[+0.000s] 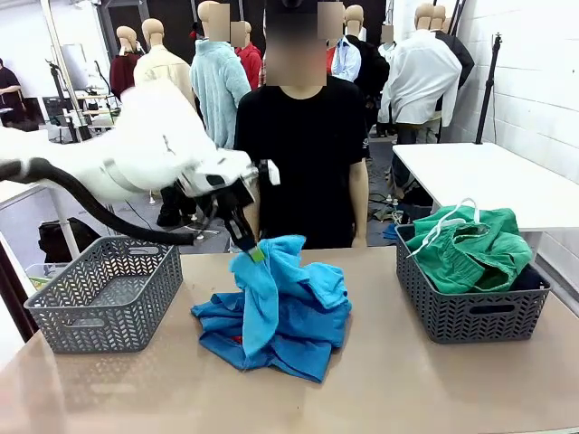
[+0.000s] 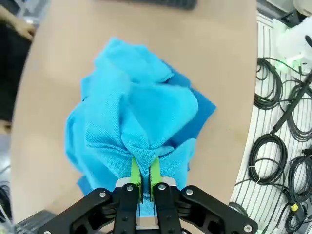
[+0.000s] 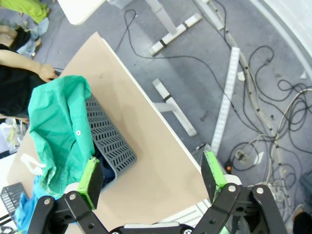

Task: Sort the tops and bottoms.
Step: Lift clothes from the center of the table with your left hand.

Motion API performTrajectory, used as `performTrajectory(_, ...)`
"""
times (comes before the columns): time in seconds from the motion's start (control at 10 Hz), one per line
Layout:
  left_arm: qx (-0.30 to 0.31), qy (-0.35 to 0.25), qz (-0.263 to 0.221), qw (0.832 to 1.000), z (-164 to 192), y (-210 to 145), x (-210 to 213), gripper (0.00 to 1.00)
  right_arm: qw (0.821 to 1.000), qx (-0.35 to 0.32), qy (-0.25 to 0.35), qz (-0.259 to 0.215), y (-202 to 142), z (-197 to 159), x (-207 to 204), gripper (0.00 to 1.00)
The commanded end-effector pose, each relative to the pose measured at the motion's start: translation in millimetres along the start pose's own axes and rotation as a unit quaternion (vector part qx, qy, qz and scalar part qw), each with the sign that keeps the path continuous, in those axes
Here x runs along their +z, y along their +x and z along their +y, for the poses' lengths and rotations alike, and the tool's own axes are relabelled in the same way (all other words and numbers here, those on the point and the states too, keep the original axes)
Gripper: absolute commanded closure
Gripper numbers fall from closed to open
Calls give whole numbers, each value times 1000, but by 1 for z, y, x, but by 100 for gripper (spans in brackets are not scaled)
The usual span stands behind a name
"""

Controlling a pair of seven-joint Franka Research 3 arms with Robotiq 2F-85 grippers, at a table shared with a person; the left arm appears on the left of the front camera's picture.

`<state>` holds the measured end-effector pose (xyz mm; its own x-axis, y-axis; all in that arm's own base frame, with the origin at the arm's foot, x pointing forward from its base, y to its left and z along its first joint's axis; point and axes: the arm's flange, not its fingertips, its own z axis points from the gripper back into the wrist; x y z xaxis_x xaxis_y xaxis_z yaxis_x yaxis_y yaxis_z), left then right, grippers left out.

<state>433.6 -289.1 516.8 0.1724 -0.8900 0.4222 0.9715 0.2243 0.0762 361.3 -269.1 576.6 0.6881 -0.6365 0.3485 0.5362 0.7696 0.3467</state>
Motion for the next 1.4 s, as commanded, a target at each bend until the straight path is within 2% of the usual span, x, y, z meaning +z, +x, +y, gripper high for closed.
performTrajectory(0.0,-55,38,-22,997,-31,3,64,100,1000,7,-8,3,-1,-1,0,0)
performTrajectory(0.3,-58,152,-63,985,-48,24,177,100,1000,7,-8,3,-1,-1,0,0)
performTrajectory(0.5,-43,167,-80,982,-65,39,241,100,1000,7,-8,3,-1,-1,0,0)
performTrajectory(0.6,-26,195,-83,977,-71,51,280,100,1000,7,-8,3,-1,-1,0,0)
performTrajectory(0.7,-10,224,-107,969,-82,62,315,100,1000,7,-8,3,-1,-1,0,0)
performTrajectory(1.1,4,295,-146,944,-134,98,387,100,1000,7,-8,3,-1,-1,0,0)
performTrajectory(1.3,2,302,-143,942,-146,96,390,100,1000,7,-8,3,-1,-1,0,0)
